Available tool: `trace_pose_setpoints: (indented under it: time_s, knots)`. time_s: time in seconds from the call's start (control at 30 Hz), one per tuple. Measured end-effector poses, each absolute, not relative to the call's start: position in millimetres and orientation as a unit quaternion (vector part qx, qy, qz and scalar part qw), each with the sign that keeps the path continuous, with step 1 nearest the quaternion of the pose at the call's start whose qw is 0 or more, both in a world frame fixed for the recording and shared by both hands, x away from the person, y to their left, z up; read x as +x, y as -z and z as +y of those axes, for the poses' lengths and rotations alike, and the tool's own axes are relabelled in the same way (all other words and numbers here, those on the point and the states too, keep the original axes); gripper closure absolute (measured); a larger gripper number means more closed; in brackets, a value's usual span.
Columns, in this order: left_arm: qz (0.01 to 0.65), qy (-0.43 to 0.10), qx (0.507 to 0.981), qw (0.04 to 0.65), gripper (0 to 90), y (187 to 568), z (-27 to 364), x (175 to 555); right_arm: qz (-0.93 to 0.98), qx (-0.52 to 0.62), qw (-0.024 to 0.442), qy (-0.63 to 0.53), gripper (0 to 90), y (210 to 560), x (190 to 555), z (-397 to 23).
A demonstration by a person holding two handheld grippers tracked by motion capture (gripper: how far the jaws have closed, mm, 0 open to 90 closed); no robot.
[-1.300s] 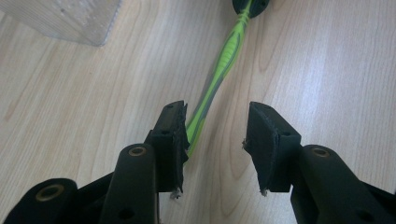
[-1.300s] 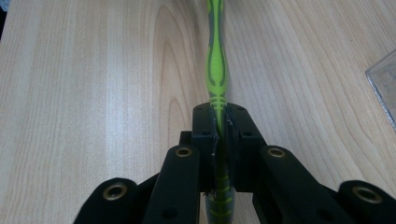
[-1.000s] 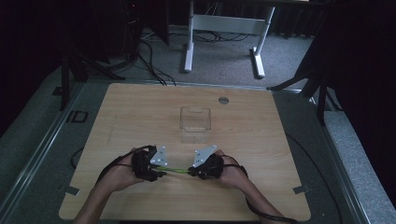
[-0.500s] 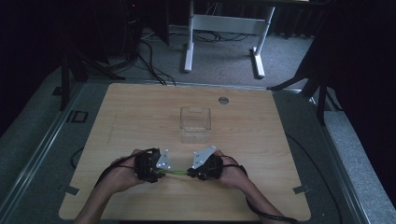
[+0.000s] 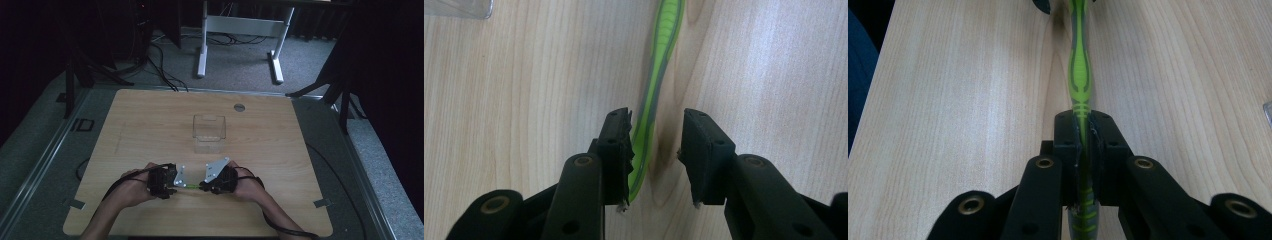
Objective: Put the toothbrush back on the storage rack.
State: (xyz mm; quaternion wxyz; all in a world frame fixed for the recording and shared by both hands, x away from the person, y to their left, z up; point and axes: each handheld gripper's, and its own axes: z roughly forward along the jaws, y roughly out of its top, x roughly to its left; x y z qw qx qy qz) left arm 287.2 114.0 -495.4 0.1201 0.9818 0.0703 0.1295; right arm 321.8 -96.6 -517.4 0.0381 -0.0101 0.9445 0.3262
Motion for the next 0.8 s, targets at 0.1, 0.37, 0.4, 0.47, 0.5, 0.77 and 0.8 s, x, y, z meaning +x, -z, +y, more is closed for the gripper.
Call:
trace_pose_setpoints:
  time_s: [0.1, 0.37, 0.4, 0.47, 0.5, 0.77, 0.8]
  knots:
    - [0.065, -0.133, 0.982, 0.115, 65.1, 496, 112, 287, 0.944, -0.012, 0.037, -0.326, 83.4, 517, 321, -96]
    - [0.054, -0.135, 0.984, 0.106, 66.2, 497, 107, 286, 0.944, -0.02, 0.037, -0.328, 83.3, 517, 320, -95]
    - [0.054, -0.136, 0.983, 0.107, 66.4, 498, 106, 286, 0.944, -0.02, 0.036, -0.328, 83.3, 517, 320, -95]
    - [0.05, -0.135, 0.984, 0.106, 67.0, 498, 105, 285, 0.944, -0.022, 0.036, -0.327, 83.3, 516, 320, -94]
    - [0.049, -0.135, 0.984, 0.108, 67.4, 499, 104, 285, 0.944, -0.022, 0.036, -0.328, 83.3, 516, 320, -93]
    - [0.044, -0.135, 0.984, 0.105, 69.3, 500, 100, 285, 0.943, -0.027, 0.036, -0.33, 83.3, 515, 319, -91]
    - [0.043, -0.134, 0.985, 0.105, 69.7, 500, 100, 285, 0.943, -0.027, 0.036, -0.33, 83.3, 515, 318, -91]
